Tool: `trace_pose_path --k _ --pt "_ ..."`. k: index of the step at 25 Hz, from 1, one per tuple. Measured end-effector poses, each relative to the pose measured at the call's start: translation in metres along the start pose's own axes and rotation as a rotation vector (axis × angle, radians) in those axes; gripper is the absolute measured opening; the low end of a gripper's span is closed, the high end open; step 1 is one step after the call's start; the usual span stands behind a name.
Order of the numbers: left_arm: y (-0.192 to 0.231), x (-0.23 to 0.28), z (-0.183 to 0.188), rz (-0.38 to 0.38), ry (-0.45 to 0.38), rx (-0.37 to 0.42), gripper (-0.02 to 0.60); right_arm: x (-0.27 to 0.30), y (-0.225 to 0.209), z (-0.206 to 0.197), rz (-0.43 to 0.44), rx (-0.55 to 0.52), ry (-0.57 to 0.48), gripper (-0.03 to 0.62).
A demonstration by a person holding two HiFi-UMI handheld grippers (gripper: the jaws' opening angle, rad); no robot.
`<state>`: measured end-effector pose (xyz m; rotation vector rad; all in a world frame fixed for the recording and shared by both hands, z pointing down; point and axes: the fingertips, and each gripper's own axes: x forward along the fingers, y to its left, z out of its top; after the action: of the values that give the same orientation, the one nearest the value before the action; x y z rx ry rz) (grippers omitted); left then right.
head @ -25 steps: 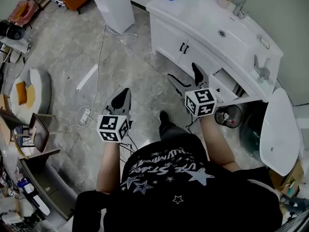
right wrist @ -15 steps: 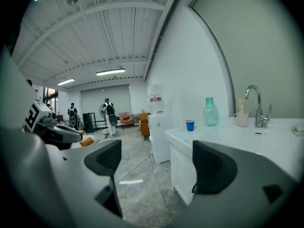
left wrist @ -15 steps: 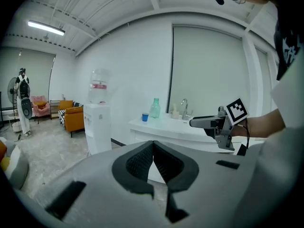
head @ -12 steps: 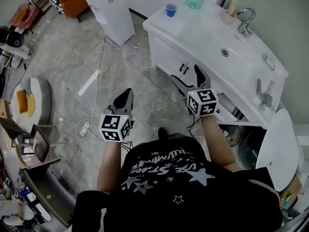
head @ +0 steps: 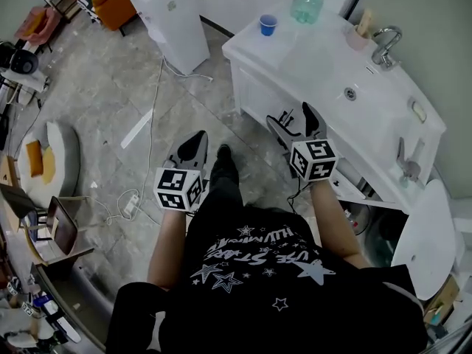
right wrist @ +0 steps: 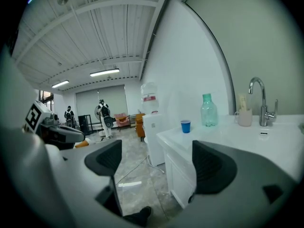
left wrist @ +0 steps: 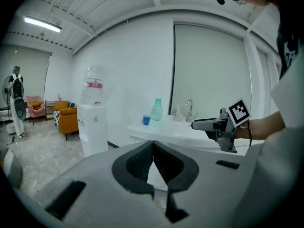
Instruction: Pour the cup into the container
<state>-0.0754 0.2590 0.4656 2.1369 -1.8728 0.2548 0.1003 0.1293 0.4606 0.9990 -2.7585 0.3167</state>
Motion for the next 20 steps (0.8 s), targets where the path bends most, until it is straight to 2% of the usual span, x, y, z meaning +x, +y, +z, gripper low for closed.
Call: trace_pose_path --k 8,14,20 --pt "0.058 0.072 0.025 -0.032 -0.021 -0.015 0.012 0.060 -0.031 0.026 -0.068 -0.029 -0.009 0.449" --pt "0.086 0.147 0.060 -0.113 -0.009 0.043 0.012 0.121 -0.067 0.044 -0.116 -0.037 0.016 0.445" --pt "0.121 0.224 0.085 -0.194 0.030 0.057 0.012 0.193 -0.102 0.056 -0.150 -0.062 0.066 0.440"
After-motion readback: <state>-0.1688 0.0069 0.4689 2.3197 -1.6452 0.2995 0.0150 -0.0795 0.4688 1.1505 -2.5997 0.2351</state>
